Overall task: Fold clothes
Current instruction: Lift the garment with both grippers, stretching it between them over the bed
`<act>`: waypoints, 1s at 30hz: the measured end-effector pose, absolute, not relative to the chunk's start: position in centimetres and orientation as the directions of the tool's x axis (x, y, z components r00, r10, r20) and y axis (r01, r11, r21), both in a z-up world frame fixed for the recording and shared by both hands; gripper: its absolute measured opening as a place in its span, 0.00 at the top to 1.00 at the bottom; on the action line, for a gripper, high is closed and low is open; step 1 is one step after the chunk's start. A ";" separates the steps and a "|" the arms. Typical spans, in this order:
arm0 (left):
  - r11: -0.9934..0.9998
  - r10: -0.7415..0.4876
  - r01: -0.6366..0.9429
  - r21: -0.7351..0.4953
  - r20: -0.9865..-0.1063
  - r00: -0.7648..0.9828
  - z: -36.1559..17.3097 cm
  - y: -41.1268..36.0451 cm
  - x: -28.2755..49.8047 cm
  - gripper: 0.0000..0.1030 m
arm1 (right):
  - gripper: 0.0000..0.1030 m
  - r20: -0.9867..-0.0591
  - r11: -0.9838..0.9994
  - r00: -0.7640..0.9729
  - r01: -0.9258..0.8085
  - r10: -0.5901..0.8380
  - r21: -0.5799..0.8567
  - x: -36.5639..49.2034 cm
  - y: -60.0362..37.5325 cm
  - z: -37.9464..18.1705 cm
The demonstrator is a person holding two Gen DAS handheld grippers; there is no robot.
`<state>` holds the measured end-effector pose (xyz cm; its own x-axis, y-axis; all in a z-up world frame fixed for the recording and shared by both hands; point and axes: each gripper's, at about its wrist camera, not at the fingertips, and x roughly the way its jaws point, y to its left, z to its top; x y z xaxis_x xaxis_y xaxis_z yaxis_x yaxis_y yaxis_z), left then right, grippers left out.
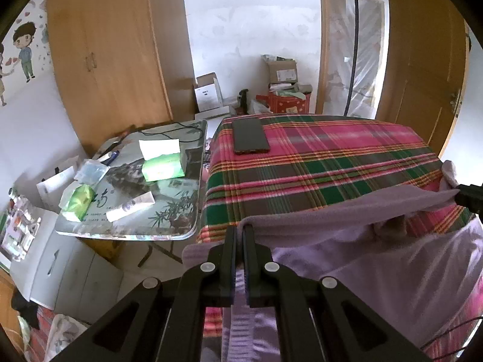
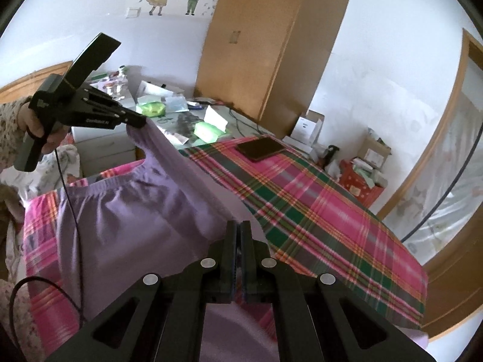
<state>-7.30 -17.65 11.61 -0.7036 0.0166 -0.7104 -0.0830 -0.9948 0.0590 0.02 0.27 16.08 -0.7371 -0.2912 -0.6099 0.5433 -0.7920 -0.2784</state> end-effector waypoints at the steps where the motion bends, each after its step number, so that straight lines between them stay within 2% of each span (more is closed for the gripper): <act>1: -0.995 0.018 -0.083 0.057 -0.710 -0.704 11.7 -17.7 -6.8 0.96 | 0.98 -0.611 -0.792 -0.736 0.544 -0.292 -0.278 0.5 0.2 16.1; 30: -0.995 0.072 -0.103 -0.004 -0.740 -0.669 7.6 -17.8 3.5 0.96 | 0.98 -0.654 -0.782 -0.701 0.564 -0.285 -0.264 11.7 -1.9 11.7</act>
